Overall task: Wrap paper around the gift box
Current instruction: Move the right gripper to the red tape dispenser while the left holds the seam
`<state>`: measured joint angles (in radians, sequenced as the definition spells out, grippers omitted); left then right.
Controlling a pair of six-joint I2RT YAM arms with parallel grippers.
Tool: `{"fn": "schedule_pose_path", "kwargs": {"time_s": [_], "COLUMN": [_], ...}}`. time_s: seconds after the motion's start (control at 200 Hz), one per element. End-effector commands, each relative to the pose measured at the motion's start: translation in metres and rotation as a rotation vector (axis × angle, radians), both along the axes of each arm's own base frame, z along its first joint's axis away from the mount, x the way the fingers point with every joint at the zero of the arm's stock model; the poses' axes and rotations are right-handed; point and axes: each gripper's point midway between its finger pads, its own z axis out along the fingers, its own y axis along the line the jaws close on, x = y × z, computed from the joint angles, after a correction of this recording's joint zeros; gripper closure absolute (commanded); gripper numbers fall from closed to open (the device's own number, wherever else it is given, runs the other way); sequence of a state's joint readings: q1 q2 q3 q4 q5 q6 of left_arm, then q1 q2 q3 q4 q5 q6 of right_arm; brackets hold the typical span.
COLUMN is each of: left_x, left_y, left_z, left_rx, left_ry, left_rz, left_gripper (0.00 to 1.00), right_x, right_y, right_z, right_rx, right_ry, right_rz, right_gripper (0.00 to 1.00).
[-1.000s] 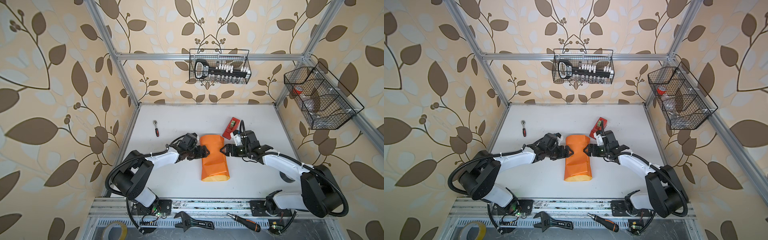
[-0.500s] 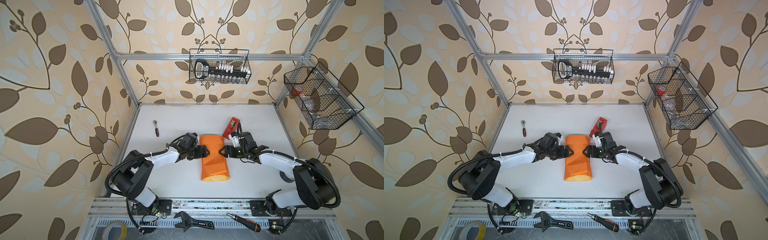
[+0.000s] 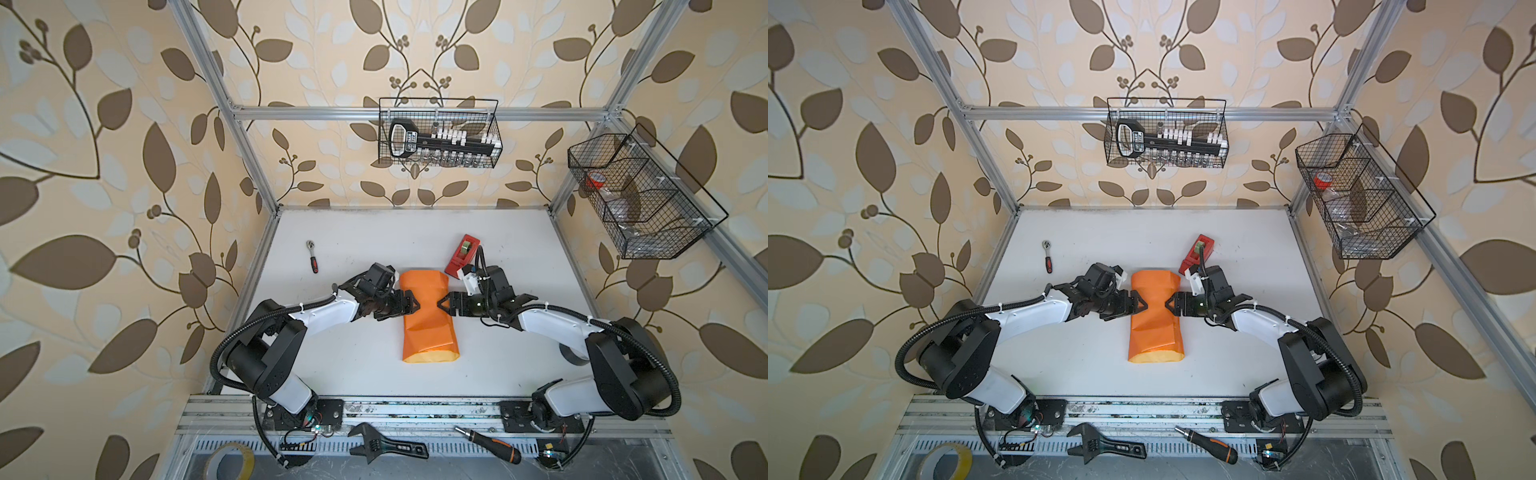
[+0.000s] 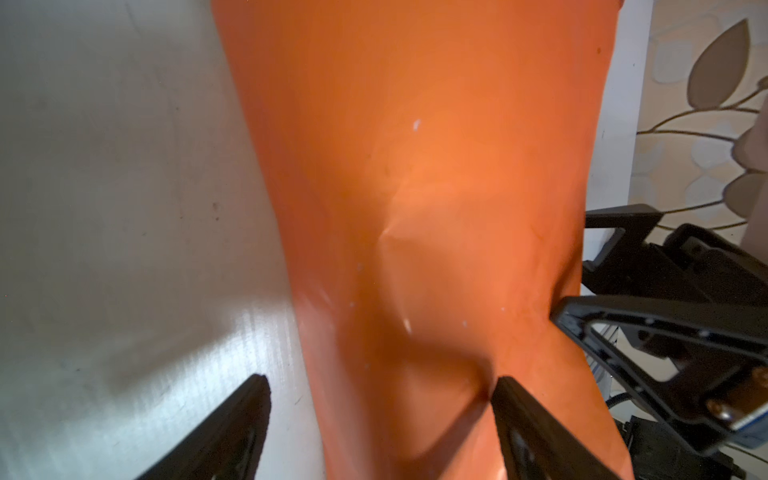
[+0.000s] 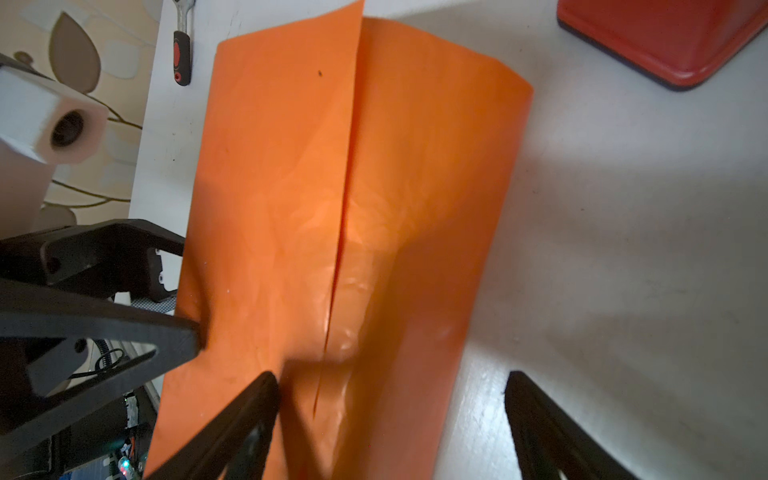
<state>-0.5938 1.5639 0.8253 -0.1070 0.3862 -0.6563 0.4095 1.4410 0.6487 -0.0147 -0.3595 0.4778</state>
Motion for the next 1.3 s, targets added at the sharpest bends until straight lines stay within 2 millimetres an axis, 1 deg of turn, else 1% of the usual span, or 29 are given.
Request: {"fn": "schedule_pose_path", "kwargs": {"time_s": [0.0, 0.095, 0.17, 0.305, 0.4, 0.49, 0.665, 0.86, 0.945, 1.085, 1.224, 1.294], "left_x": [0.000, -0.005, -0.008, -0.016, -0.018, -0.019, -0.020, -0.020, -0.020, -0.020, -0.020, -0.020], "left_y": [0.008, 0.011, 0.013, 0.015, 0.018, 0.021, 0.024, 0.025, 0.025, 0.025, 0.026, 0.026], "left_z": [-0.012, -0.023, -0.032, -0.042, -0.045, -0.048, -0.051, -0.054, -0.054, -0.054, -0.054, -0.053], "left_rx": [0.059, 0.079, 0.096, 0.112, 0.125, 0.146, 0.165, 0.178, 0.179, 0.178, 0.180, 0.180], "left_ry": [0.022, 0.041, 0.059, 0.084, 0.092, 0.092, 0.096, 0.102, 0.104, 0.101, 0.102, 0.099], "left_rz": [-0.015, -0.018, -0.024, -0.038, -0.042, -0.041, -0.045, -0.050, -0.054, -0.051, -0.049, -0.048], "left_gripper": [0.14, 0.14, 0.14, 0.14, 0.14, 0.14, 0.15, 0.14, 0.15, 0.15, 0.15, 0.15], "right_x": [-0.022, -0.019, -0.016, -0.006, 0.001, 0.011, 0.029, 0.047, 0.059, 0.086, 0.112, 0.124], "right_y": [-0.013, -0.012, -0.010, -0.008, -0.012, -0.021, -0.036, -0.040, -0.046, -0.061, -0.063, -0.063], "right_z": [-0.028, -0.023, -0.014, 0.011, 0.028, 0.041, 0.058, 0.075, 0.077, 0.083, 0.081, 0.076], "right_rx": [-0.080, -0.075, -0.062, -0.026, -0.003, 0.002, 0.027, 0.052, 0.062, 0.109, 0.142, 0.152], "right_ry": [0.101, 0.094, 0.080, 0.035, 0.006, -0.020, -0.053, -0.097, -0.100, -0.108, -0.091, -0.077], "right_rz": [0.002, 0.005, 0.009, 0.004, -0.015, -0.048, -0.122, -0.178, -0.223, -0.315, -0.354, -0.367], "right_gripper": [0.14, 0.14, 0.13, 0.11, 0.11, 0.11, 0.11, 0.12, 0.13, 0.15, 0.19, 0.23]}}
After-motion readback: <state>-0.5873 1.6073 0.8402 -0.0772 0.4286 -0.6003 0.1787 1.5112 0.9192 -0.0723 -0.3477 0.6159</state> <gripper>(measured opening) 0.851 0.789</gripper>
